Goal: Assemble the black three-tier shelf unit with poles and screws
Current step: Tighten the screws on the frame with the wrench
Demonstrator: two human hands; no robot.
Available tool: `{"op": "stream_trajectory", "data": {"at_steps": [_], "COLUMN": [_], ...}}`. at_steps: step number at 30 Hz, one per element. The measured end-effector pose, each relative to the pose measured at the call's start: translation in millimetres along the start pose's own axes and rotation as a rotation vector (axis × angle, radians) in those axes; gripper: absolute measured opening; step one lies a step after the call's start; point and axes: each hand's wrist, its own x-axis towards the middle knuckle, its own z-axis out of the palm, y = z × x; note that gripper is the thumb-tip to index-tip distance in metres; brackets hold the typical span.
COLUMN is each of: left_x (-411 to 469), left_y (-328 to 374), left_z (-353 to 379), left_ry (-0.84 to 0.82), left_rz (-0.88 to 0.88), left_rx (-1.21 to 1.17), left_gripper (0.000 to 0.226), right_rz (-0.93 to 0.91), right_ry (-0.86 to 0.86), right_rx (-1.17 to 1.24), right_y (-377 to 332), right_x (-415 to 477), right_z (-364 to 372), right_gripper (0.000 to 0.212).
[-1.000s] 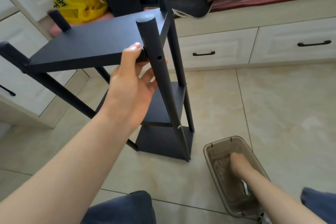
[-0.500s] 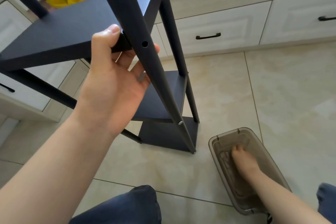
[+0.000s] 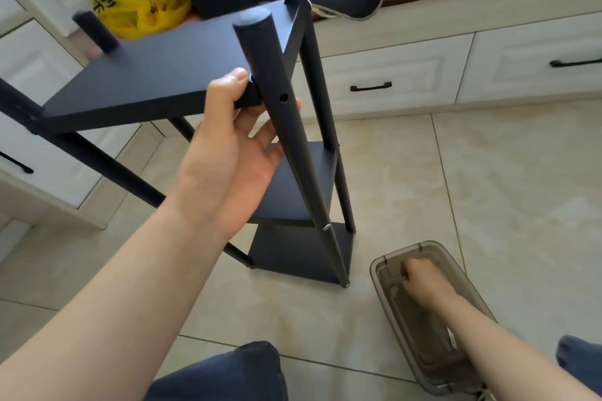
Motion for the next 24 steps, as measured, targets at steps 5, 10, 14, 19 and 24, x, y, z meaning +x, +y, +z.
{"op": "stream_trajectory", "data": {"at_steps": [5, 10, 14, 19, 24], "left_x": [-1.4, -3.3, -4.2, -4.7, -4.0], "left_y": [3.2, 4.6, 7.6, 6.3, 5.2], "left_z": [-2.3, -1.2, -1.2, -2.5, -5.4], "left_ry": [-0.024, 0.019, -0.003, 0.005, 0.020], "left_rz": [-0.015, -0.053, -0.055, -0.048, -0.070], "left_rx": [-0.019, -0.068, -0.069, -0.081, -0.071], "left_gripper": [0.034, 0.021, 0.024, 0.026, 0.025], "right_rz": [-0.096, -0.177, -0.309, -0.476, -0.541], "right_ry": [-0.055, -0.154, -0.141, -0.107, -0.059], "right_rx": [0.063, -0.004, 0.076, 0.266, 0.611], "right_y": [-15.4, -51.9, -95.0, -126.0, -144.7], "right_x": [-14.5, -26.9, -59.2, -111.7, -153.7], "right_z": [-54.5, -148.1, -210.9, -255.1, -274.6], "right_gripper": [0.008, 0.004, 0.010, 0.007, 0.006]}}
